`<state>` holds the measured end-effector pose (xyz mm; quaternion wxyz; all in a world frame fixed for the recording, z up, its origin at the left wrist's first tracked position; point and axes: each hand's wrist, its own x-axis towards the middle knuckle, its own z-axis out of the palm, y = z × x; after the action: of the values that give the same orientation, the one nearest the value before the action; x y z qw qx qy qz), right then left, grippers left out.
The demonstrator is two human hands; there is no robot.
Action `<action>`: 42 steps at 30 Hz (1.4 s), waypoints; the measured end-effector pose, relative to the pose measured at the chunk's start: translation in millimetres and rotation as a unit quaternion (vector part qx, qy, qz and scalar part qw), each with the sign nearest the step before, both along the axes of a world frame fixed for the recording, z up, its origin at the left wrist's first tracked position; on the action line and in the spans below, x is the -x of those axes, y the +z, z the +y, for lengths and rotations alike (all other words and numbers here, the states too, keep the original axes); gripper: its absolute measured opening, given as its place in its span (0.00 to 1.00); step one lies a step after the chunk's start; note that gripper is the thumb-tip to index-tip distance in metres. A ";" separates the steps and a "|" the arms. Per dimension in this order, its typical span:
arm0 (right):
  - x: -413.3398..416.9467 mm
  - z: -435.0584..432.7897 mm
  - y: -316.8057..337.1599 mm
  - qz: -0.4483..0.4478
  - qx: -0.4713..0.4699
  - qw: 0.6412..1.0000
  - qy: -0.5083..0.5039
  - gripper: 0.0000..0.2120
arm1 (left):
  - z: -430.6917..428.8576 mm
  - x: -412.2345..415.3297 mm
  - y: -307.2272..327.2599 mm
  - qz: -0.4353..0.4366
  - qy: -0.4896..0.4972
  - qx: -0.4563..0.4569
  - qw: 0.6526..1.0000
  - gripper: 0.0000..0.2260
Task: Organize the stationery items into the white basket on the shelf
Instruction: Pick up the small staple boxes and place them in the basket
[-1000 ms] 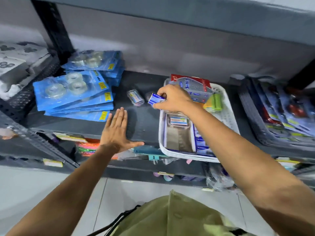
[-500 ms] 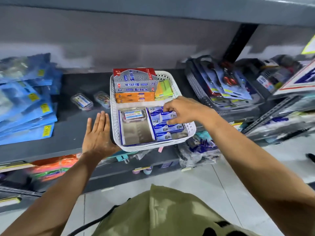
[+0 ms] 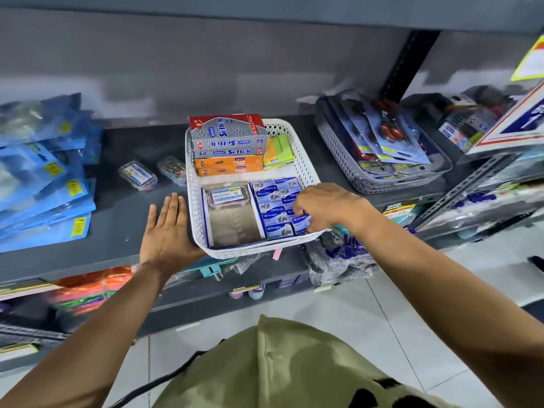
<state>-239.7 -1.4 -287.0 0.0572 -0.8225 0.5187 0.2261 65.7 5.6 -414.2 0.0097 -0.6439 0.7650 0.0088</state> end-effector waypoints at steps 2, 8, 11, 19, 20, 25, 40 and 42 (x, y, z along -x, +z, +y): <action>-3.5 -0.5 -1.0 0.011 0.006 1.000 0.014 0.14 | 0.3 -0.4 -0.5 0.006 0.000 0.004 1.000 0.59; -4.9 -1.8 -3.5 -0.006 -0.009 1.000 0.023 0.13 | 1.1 0.0 0.7 0.017 0.006 0.007 1.000 0.59; -3.0 -1.8 0.1 -0.031 -0.022 0.999 0.012 0.12 | 1.2 0.4 1.7 0.017 0.009 0.002 1.000 0.61; -15.5 2.4 -0.4 0.014 -0.001 1.000 -0.013 0.09 | -0.1 0.2 0.0 0.013 0.011 -0.010 1.000 0.62; -17.8 2.1 -0.3 0.017 0.000 1.000 -0.008 0.09 | -0.3 0.2 0.0 0.012 0.010 -0.011 1.000 0.61; -12.1 5.1 0.5 -0.050 0.007 0.999 -0.019 0.10 | -0.7 -0.7 -1.8 0.016 0.006 -0.002 1.000 0.61; -30.4 -20.8 4.1 -0.066 0.024 0.997 -0.011 0.08 | 10.4 -12.9 7.5 0.025 0.014 0.004 1.000 0.55; -42.7 -28.8 12.9 -0.118 0.037 0.992 -0.033 0.12 | 11.5 -20.1 5.5 0.045 0.005 0.000 0.999 0.56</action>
<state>-197.0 -30.2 -274.1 0.0954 -0.8274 0.5431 0.1060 85.8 17.1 -408.7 -0.0247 -0.6463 0.7617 0.0384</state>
